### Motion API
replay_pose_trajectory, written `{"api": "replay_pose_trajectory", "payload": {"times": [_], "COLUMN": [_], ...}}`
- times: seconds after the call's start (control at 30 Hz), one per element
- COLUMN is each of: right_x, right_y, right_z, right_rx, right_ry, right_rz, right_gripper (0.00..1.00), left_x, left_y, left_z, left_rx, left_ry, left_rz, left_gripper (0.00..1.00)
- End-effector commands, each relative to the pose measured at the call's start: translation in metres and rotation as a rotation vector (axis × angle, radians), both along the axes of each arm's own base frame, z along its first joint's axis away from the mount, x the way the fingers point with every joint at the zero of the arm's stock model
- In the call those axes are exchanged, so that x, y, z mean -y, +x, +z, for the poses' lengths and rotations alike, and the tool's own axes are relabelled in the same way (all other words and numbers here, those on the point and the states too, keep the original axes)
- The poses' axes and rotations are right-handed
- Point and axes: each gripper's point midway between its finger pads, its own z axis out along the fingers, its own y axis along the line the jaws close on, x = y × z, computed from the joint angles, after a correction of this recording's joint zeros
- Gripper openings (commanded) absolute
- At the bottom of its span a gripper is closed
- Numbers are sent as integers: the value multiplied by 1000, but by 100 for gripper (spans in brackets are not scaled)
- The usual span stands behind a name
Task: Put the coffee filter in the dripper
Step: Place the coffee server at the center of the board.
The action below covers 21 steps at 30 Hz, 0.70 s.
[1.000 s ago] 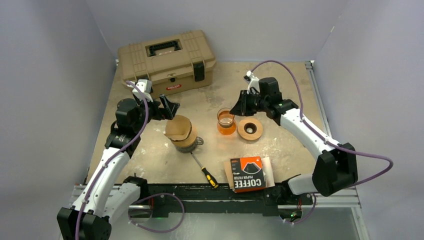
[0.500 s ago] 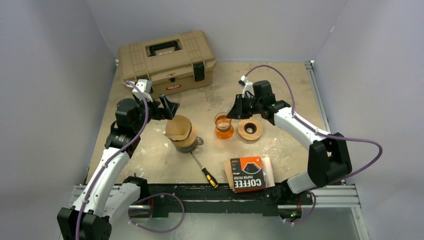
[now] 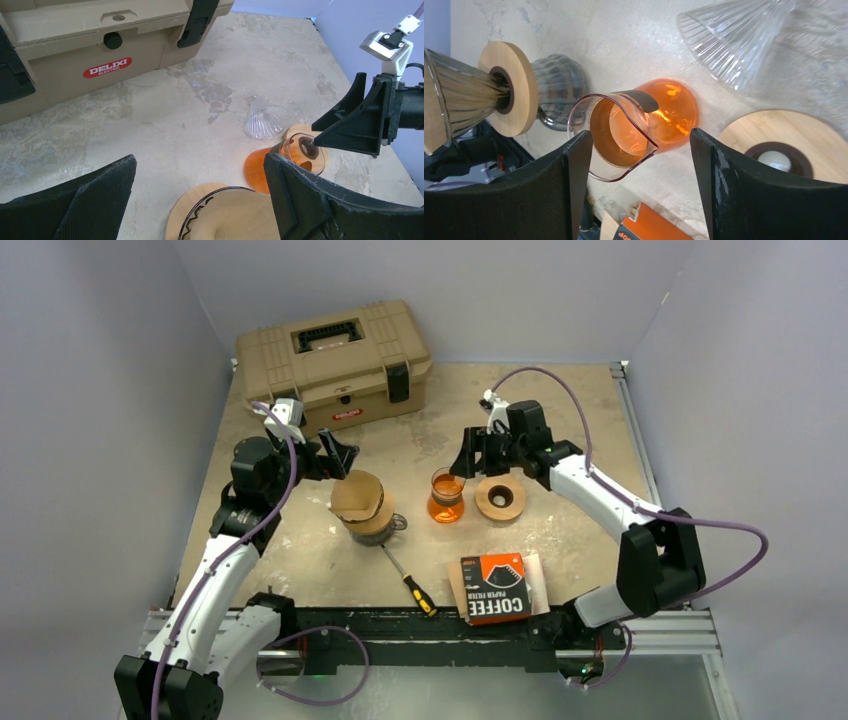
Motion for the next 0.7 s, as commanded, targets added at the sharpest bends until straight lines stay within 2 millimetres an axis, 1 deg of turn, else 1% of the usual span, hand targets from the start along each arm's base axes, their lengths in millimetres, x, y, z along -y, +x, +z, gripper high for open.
{"api": "replay_pose_trajectory", "payload": {"times": [0.0,0.07,0.17,0.23,0.37,0.5,0.57,0.67], "right_x": [5,6,9,13,20,20,20,23], "right_y": [14,12,13,18,27,34,39,46], "right_z": [40,42,46,48,46,51,48,35], "right_rx": [142,150,173,187,185,196,195,171], "right_ry": [-8,-3,-1,-6,-20,8,12,2], "right_rz": [-27,-27,-54,-85,-126,-143,-151,-161], "right_gripper": [78,81,82,82,82,80,78,76], "left_x": [-2,-2,-2,-3,-2,-2,-2,-2], "left_y": [1,1,1,1,1,1,1,1], "left_z": [10,10,10,10,10,10,10,9], "left_rx": [40,39,40,41,41,39,39,38], "left_ry": [-25,-24,-25,-24,-28,-29,-31,-31], "left_rz": [10,11,11,13,12,10,9,8], "left_gripper": [99,99,99,99,99,99,99,99]}}
